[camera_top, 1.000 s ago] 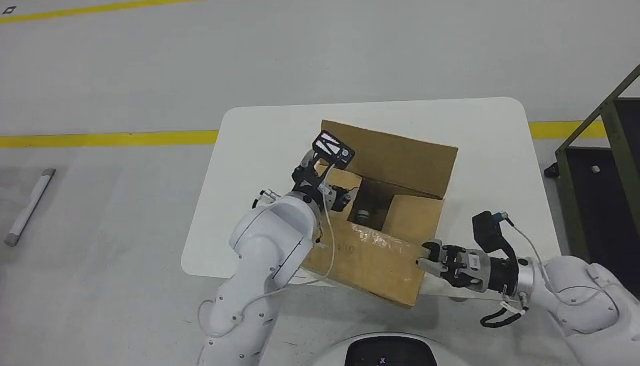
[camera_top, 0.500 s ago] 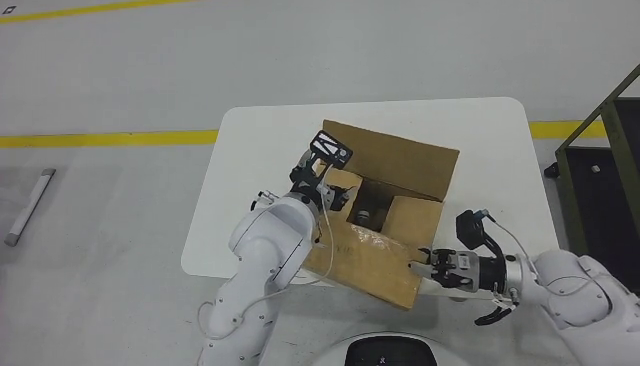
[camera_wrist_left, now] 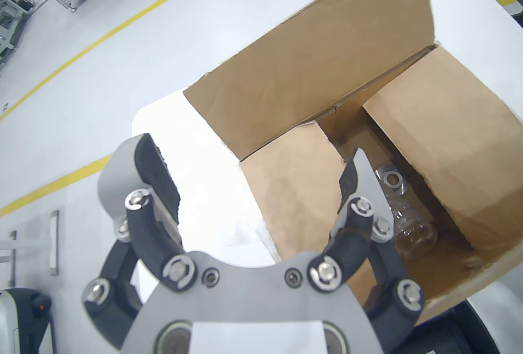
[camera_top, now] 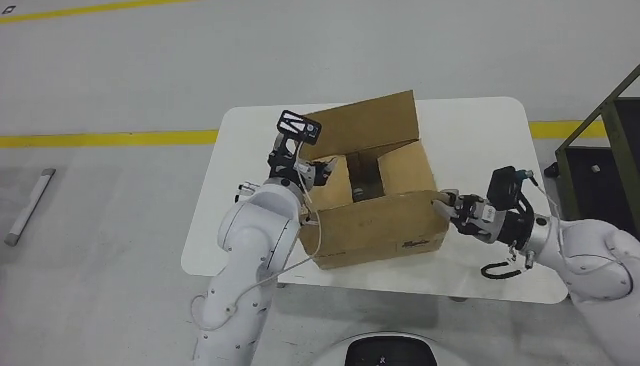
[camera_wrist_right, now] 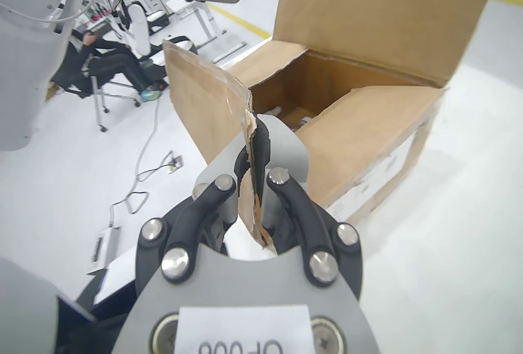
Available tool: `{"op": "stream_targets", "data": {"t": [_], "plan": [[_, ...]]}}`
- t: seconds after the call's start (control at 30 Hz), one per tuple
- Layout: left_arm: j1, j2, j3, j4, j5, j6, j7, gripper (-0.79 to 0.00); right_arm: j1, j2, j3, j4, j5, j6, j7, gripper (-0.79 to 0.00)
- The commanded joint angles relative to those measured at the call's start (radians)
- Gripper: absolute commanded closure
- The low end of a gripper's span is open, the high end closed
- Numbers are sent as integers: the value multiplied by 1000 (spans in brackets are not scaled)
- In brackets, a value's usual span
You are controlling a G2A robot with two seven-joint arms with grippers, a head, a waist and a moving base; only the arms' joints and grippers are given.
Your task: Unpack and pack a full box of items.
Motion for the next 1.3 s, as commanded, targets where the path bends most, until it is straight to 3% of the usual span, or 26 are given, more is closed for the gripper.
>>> {"op": "stream_targets", "data": {"t": [0.0, 0.17, 0.4, 0.57, 0.97, 1.0, 1.03, 1.13, 1.2, 1.27], "plan": [[-13, -2, 1, 10, -7, 2, 3, -785, -8, -3, 7, -10, -136, 15, -117, 0], [-46, -8, 24, 45, -16, 3, 2, -785, -63, -7, 12, -30, -399, 33, -378, 0], [-74, -15, 62, 84, -63, -40, -59, -785, -148, -2, 20, -74, -696, 75, -623, 0], [-93, -19, 87, 92, -146, -116, -131, -785, -185, 2, 29, -91, -806, 115, -705, 0], [-113, -21, 150, 113, -231, -253, -185, -785, -200, 2, 32, -80, -795, 150, -739, 0], [-114, -21, 151, 114, -240, -265, -189, -785, -200, 2, 31, -78, -787, 149, -736, -15], [-114, -20, 154, 113, -249, -279, -195, -785, -199, 2, 31, -77, -781, 150, -731, -268], [-115, -18, 154, 108, -271, -305, -209, -785, -199, 1, 32, -74, -756, 148, -716, -336], [-114, -16, 156, 103, -282, -319, -215, -785, -199, 1, 35, -73, -733, 143, -707, -299], [-112, -14, 158, 98, -289, -336, -222, -785, -199, 2, 44, -74, -707, 137, -697, -329]]}}
